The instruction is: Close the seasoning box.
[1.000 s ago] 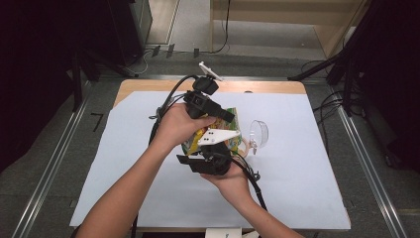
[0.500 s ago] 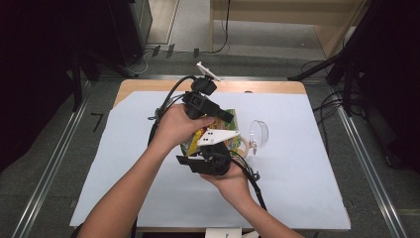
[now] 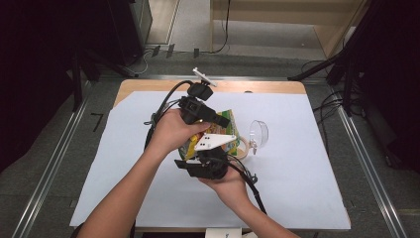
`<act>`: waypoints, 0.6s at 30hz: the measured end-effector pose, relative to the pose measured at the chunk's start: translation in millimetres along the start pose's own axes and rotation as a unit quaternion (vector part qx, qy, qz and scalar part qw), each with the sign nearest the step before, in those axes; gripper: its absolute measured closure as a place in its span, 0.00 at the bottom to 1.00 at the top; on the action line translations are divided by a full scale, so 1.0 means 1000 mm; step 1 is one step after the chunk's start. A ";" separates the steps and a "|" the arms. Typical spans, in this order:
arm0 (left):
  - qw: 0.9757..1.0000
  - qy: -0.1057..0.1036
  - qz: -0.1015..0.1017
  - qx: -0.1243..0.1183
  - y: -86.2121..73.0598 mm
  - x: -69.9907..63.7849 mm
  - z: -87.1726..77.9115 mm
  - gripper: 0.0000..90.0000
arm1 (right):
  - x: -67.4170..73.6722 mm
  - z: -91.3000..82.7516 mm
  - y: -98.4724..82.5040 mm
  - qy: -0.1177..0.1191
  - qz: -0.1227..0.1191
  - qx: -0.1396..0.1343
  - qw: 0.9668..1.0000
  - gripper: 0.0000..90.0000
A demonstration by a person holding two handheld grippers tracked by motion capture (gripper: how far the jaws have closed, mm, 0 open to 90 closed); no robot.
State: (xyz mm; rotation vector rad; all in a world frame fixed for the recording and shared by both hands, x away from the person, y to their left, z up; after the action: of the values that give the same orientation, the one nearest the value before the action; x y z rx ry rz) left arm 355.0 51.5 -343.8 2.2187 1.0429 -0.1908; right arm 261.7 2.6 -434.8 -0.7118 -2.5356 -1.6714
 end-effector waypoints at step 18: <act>1.000 -0.006 0.015 -0.015 -0.020 0.006 -0.005 0.85 | 0.004 0.008 -0.012 0.017 -0.023 0.003 1.000 0.65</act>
State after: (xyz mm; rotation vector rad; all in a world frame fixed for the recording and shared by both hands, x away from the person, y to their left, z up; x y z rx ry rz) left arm 343.8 67.5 -352.7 2.2025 0.9995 -0.1752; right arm 255.4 7.4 -448.2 -0.6247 -2.5509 -1.6743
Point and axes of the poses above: each handheld gripper's, and its own axes: z roughly forward along the jaws, y roughly out of its top, x roughly to its left, the point moved 3 cm from there along z, roughly forward along the jaws, and after that the axes turned 4 degrees about y, right-handed, at the moved point
